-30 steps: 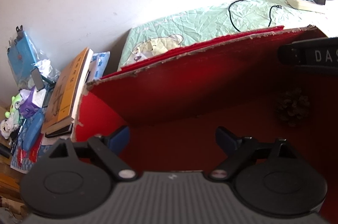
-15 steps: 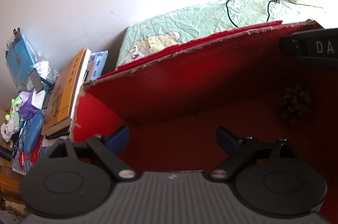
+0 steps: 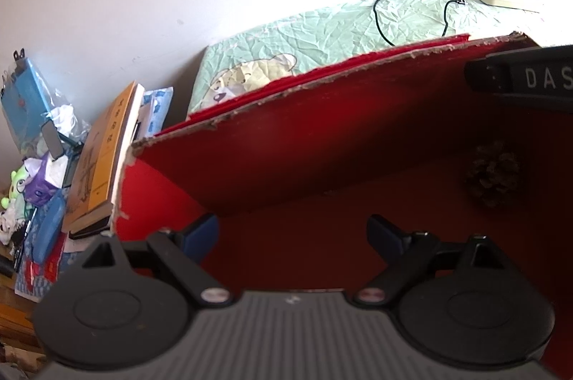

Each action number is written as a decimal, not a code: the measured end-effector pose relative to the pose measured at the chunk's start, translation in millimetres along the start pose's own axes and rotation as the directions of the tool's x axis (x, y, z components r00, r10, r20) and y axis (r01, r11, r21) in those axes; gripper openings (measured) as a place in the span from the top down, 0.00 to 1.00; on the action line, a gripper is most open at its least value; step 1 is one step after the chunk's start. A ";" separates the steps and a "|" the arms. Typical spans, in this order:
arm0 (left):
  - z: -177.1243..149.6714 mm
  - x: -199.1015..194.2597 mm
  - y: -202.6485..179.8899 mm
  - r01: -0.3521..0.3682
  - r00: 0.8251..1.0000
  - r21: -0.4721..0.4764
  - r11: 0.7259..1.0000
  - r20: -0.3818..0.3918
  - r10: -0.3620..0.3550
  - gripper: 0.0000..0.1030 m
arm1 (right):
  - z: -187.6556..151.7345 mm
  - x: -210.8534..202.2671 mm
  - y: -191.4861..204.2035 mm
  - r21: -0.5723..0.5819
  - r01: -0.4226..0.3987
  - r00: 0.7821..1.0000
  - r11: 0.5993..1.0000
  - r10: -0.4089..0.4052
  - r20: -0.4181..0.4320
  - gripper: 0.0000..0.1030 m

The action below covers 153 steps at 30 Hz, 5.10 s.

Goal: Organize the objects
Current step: 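Raise the open right gripper out of the red box, then move the right gripper to the orange gourd, then close the right gripper on the gourd's neck and lift it, then lower the gourd into the red box and open the right gripper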

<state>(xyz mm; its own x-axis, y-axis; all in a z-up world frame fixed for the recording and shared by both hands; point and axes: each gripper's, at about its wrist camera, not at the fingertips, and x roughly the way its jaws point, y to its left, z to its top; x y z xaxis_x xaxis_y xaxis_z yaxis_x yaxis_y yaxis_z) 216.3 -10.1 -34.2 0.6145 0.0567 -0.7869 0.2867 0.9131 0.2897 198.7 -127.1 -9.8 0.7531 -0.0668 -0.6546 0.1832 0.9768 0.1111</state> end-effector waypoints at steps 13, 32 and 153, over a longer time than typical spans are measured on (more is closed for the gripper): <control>1.2 -48.6 21.0 -0.048 0.999 -0.067 0.997 0.007 0.049 0.04 | -3.4 -34.5 1.3 -0.020 0.043 0.994 0.999 -0.041 0.101 0.57; -49.3 -158.7 17.1 -0.209 0.978 -0.172 0.963 -0.012 0.211 0.04 | -35.5 -151.1 -3.8 -0.100 -0.063 0.983 0.993 0.079 0.165 0.45; -15.2 -199.5 -51.7 0.613 0.715 0.209 0.762 0.263 -0.648 0.46 | -24.1 -135.1 -114.8 0.284 -0.581 0.803 0.763 0.594 0.047 0.67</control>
<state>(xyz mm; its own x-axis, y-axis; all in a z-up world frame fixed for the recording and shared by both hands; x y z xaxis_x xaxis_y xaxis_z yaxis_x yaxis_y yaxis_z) 67.7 -62.6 99.5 0.4468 -0.6572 -0.6070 0.7490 0.6459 -0.1480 60.7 -225.3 47.8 0.7435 0.5172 -0.4240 -0.1188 0.7260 0.6773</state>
